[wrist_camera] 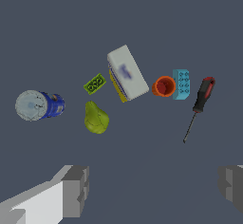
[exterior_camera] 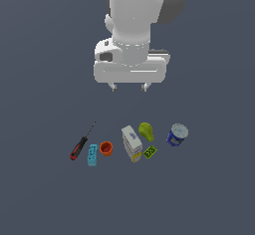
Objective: Pick up a designated object from a clutter of objects.
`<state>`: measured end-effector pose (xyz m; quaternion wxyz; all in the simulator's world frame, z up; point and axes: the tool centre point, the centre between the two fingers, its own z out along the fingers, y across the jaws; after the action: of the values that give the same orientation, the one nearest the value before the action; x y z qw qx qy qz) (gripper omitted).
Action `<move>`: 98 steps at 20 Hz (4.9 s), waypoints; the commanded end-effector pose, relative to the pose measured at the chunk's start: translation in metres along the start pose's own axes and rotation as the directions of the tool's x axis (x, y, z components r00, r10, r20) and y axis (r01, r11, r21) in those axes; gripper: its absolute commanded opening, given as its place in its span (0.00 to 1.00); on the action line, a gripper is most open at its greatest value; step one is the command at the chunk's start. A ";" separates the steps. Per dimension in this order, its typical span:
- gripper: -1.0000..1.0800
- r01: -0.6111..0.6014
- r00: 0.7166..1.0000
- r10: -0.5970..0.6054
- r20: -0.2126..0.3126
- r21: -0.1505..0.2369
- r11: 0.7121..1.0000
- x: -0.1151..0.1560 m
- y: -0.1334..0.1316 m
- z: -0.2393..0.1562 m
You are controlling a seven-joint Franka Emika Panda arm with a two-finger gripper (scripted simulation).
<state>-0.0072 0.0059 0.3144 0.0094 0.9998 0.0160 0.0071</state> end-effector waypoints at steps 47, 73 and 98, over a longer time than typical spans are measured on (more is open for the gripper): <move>0.96 -0.326 0.945 0.326 0.018 0.021 0.945 0.030 0.197 0.230; 0.96 -0.349 0.937 0.348 0.020 0.013 0.937 0.022 0.213 0.303; 0.00 -0.349 0.937 0.348 0.020 0.014 0.937 0.010 0.206 0.277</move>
<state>0.0152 -0.2061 0.0352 -0.0004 0.9869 -0.1613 -0.0012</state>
